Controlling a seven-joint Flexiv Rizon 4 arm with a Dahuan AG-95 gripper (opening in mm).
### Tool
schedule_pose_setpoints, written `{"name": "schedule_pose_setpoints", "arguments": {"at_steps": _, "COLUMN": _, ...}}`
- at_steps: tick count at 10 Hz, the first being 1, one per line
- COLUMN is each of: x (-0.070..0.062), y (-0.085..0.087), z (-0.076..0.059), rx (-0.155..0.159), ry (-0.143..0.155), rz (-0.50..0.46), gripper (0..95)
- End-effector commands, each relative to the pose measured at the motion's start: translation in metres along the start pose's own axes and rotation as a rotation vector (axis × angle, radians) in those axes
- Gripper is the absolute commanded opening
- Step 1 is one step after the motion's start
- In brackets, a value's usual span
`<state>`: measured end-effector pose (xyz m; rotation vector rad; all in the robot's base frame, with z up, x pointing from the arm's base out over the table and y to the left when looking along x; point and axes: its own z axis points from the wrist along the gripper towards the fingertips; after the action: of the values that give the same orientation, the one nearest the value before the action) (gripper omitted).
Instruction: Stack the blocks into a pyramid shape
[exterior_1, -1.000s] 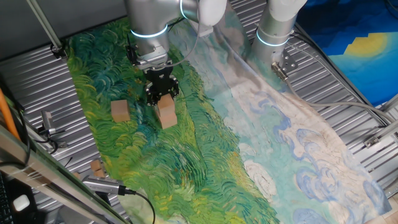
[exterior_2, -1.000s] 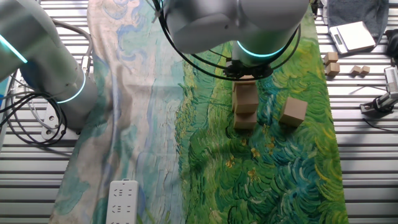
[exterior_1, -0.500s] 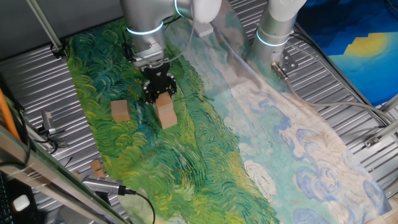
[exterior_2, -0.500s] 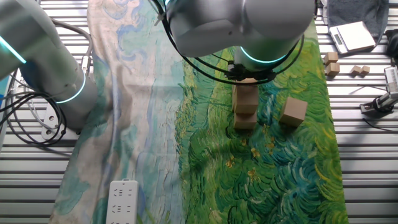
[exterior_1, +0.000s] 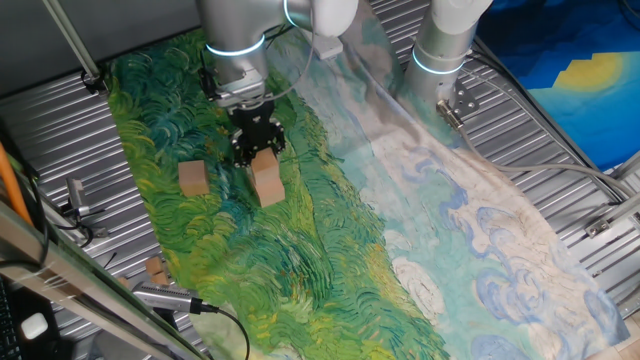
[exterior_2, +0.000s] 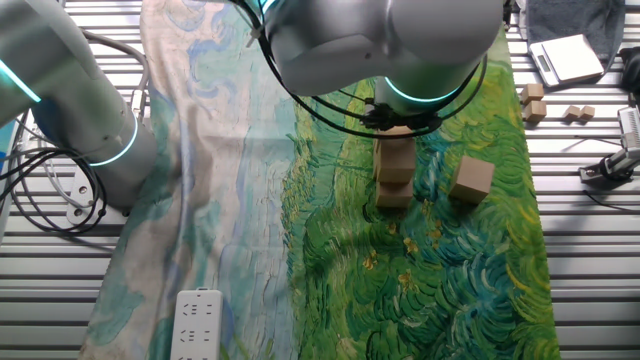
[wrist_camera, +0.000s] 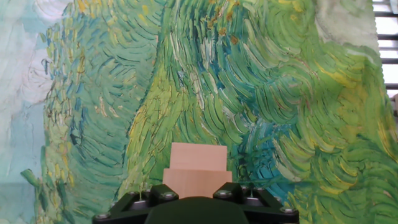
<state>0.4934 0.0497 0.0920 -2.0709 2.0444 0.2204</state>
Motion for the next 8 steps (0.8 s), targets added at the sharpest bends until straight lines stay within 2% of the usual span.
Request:
{"name": "schedule_pose_setpoints", "arguments": {"at_steps": 1, "x": 0.0004, "y": 0.0003, "z": 0.0005, "rx": 0.006, "ry": -0.005, "rz": -0.007, "gripper": 19.0}}
{"name": "schedule_pose_setpoints", "arguments": {"at_steps": 2, "x": 0.0003, "y": 0.0003, "z": 0.0004, "rx": 0.006, "ry": -0.006, "rz": -0.01, "gripper": 38.0}}
{"name": "schedule_pose_setpoints", "arguments": {"at_steps": 4, "x": 0.0003, "y": 0.0004, "z": 0.0002, "rx": 0.005, "ry": -0.011, "rz": -0.015, "gripper": 38.0}}
{"name": "schedule_pose_setpoints", "arguments": {"at_steps": 5, "x": 0.0002, "y": 0.0004, "z": 0.0001, "rx": 0.006, "ry": -0.01, "rz": -0.02, "gripper": 57.0}}
{"name": "schedule_pose_setpoints", "arguments": {"at_steps": 8, "x": 0.0002, "y": 0.0003, "z": 0.0005, "rx": 0.008, "ry": -0.009, "rz": -0.024, "gripper": 57.0}}
